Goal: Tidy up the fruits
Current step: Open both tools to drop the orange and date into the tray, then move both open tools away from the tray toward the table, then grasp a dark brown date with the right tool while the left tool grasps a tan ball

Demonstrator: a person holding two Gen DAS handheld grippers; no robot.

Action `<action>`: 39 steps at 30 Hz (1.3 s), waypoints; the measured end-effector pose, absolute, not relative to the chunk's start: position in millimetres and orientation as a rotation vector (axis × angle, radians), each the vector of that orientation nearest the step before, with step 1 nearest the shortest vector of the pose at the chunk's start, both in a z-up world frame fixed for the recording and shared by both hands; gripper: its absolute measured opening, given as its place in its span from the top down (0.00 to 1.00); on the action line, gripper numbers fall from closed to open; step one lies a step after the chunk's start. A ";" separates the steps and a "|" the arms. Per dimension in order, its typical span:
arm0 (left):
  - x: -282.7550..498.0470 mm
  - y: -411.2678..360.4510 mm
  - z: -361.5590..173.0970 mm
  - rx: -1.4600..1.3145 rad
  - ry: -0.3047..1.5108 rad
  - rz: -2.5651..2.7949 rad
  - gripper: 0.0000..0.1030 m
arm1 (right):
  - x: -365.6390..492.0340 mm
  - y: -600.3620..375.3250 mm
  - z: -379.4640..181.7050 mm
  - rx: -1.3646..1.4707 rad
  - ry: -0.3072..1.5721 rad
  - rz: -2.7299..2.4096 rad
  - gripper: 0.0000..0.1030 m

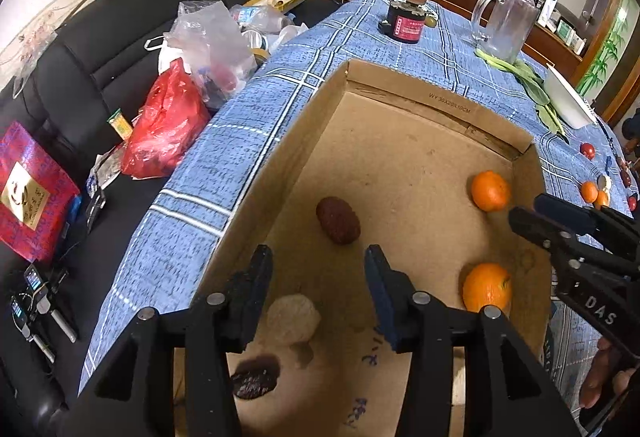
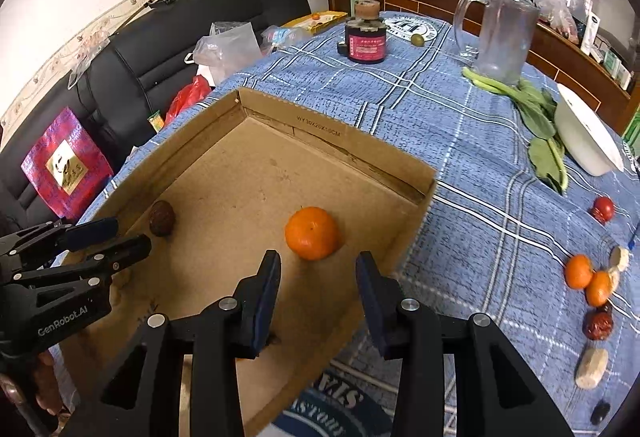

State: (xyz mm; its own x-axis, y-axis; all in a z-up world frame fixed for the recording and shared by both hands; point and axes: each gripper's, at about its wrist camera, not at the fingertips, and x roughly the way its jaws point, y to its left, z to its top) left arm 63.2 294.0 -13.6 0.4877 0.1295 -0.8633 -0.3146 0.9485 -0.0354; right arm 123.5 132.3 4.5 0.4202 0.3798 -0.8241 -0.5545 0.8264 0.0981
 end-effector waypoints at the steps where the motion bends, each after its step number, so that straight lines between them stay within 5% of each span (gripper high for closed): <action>1: 60.2 293.4 -13.0 -0.198 1.025 0.277 0.53 | 120.5 129.5 6.5 -0.199 0.972 0.590 0.59; 10: 36.7 274.2 -3.9 -0.205 0.994 0.295 0.44 | 92.1 99.7 19.1 -0.177 0.955 0.585 0.58; 39: 49.2 45.0 1.3 0.015 0.990 0.046 0.27 | 22.9 -162.1 21.2 -0.004 0.942 0.221 0.20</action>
